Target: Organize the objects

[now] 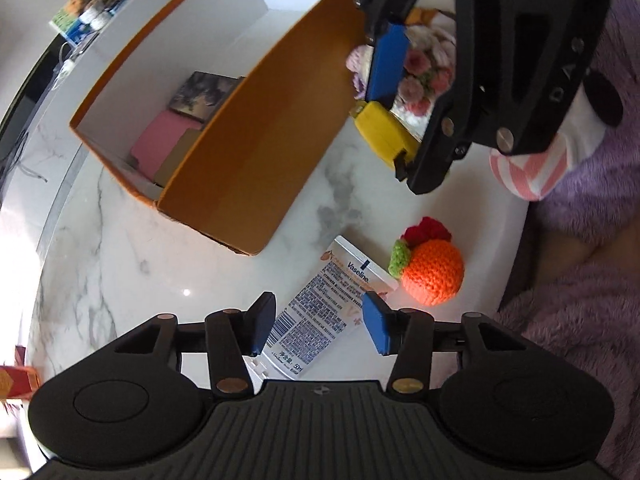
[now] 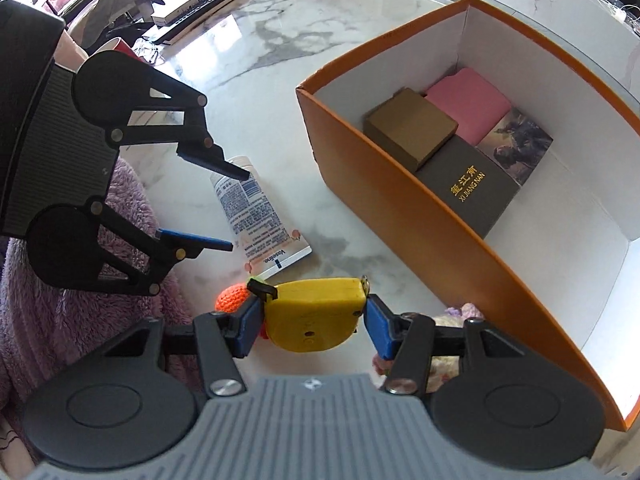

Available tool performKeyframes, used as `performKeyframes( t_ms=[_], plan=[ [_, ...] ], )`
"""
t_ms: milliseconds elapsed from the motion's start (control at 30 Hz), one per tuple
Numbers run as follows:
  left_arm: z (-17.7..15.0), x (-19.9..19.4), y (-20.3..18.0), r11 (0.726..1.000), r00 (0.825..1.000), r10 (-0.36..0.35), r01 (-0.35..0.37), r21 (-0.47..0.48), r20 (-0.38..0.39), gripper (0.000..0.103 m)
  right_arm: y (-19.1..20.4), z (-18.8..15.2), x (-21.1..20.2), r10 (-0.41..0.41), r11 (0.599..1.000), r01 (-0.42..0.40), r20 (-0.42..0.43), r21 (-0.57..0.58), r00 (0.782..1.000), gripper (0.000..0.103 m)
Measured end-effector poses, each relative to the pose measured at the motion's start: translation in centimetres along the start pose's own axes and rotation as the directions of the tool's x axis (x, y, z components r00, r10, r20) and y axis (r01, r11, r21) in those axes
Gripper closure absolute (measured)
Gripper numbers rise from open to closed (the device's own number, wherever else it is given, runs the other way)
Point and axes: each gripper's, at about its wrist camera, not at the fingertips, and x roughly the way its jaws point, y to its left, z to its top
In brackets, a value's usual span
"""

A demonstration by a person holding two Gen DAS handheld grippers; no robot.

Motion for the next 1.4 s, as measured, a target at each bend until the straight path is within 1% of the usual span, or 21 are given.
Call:
performKeyframes(
  t_ms=[100,200,267,367,400,433,533,567,600,633,667,700,733,833,933,1033,1167,1233,1333,1367,1400],
  plan=[
    [0.1,1.1,-1.2,0.993,0.999,0.015,-0.012,0.119,-0.028,0.040,-0.4,0.1,0.7,0.006,1.000,-0.006,-0.010,0.007,1.000,0.046],
    [0.0,2.1,-2.8,0.970,0.998,0.035,-0.023,0.241,-0.044,0.033,-0.8,0.0,1.3,0.014,1.000,-0.014,-0.018,0.019,1.000,0.046],
    [0.0,2.8,-4.1,0.941,0.996,0.071,-0.052,0.335,-0.046,0.031,-1.0,-0.1,1.6,0.019,0.999,-0.018,-0.020,0.027,1.000,0.046],
    [-0.5,3.9,-5.8,0.877,0.990,0.138,-0.109,0.468,-0.028,0.030,-1.2,-0.3,2.0,0.032,0.999,-0.032,-0.019,0.036,0.999,0.046],
    [-0.5,4.0,-6.0,0.864,0.989,0.150,-0.125,0.487,-0.013,0.029,-1.2,-0.3,2.1,0.037,0.999,-0.036,-0.017,0.037,0.999,0.046],
    [-0.3,4.1,-5.9,0.865,0.989,0.149,-0.123,0.487,-0.015,0.029,-1.2,-0.4,2.1,0.041,0.998,-0.040,-0.014,0.038,0.999,0.046],
    [0.3,4.4,-5.0,0.891,0.993,0.114,-0.085,0.447,-0.037,0.029,-1.0,-0.4,2.3,0.051,0.998,-0.050,-0.003,0.042,0.999,0.046],
    [0.5,4.5,-4.7,0.897,0.994,0.099,-0.072,0.436,-0.041,0.033,-1.0,-0.5,2.4,0.055,0.997,-0.055,0.001,0.045,0.998,0.046],
    [0.7,4.6,-4.3,0.906,0.995,0.081,-0.053,0.420,-0.049,0.038,-0.9,-0.5,2.5,0.059,0.997,-0.059,0.004,0.049,0.998,0.046],
    [0.9,4.7,-4.0,0.916,0.996,0.064,-0.035,0.401,-0.059,0.050,-0.8,-0.6,2.7,0.060,0.997,-0.060,0.008,0.051,0.998,0.046],
    [1.1,4.8,-3.7,0.926,0.997,0.047,-0.018,0.377,-0.067,0.057,-0.6,-0.7,2.8,0.057,0.997,-0.058,0.013,0.052,0.998,0.046],
    [1.1,4.9,-3.7,0.929,0.997,0.048,-0.022,0.369,-0.061,0.059,-0.4,-0.9,2.8,0.050,0.997,-0.051,0.022,0.052,0.999,0.046],
    [1.2,4.9,-3.8,0.929,0.997,0.048,-0.024,0.370,-0.057,0.066,-0.3,-1.0,2.9,0.043,0.998,-0.044,0.028,0.050,0.999,0.046],
    [1.2,5.1,-4.5,0.923,0.997,0.069,-0.051,0.382,-0.034,0.076,0.2,-1.2,3.0,0.022,0.999,-0.024,0.046,0.044,0.999,0.046],
    [1.3,5.2,-5.1,0.921,0.996,0.093,-0.080,0.382,-0.015,0.081,0.4,-1.4,3.1,0.016,0.999,-0.019,0.056,0.045,0.998,0.046],
    [1.6,4.8,-5.0,0.934,0.994,0.110,-0.106,0.341,0.007,0.085,0.5,-1.5,3.0,0.011,0.999,-0.014,0.062,0.048,0.998,0.046],
    [1.9,3.5,-3.8,0.968,0.990,0.135,-0.140,0.208,0.040,0.089,0.3,-1.7,2.8,0.007,0.998,-0.011,0.070,0.057,0.998,0.046],
    [2.1,2.5,-3.0,0.981,0.986,0.149,-0.157,0.118,0.070,0.090,0.2,-1.7,2.7,0.005,0.998,-0.010,0.073,0.065,0.997,0.046],
    [2.1,0.8,-1.8,0.989,0.982,0.145,-0.144,-0.014,0.125,0.091,0.0,-1.7,2.4,0.008,0.996,-0.015,0.080,0.084,0.997,0.046],
    [2.2,0.0,-1.5,0.989,0.978,0.142,-0.134,-0.062,0.151,0.091,0.0,-1.7,2.3,0.009,0.996,-0.017,0.083,0.091,0.997,0.046],
    [2.5,-0.4,-2.1,0.986,0.974,0.146,-0.130,-0.101,0.171,0.091,0.0,-1.7,2.1,0.009,0.995,-0.018,0.085,0.097,0.996,0.046]
  ],
)
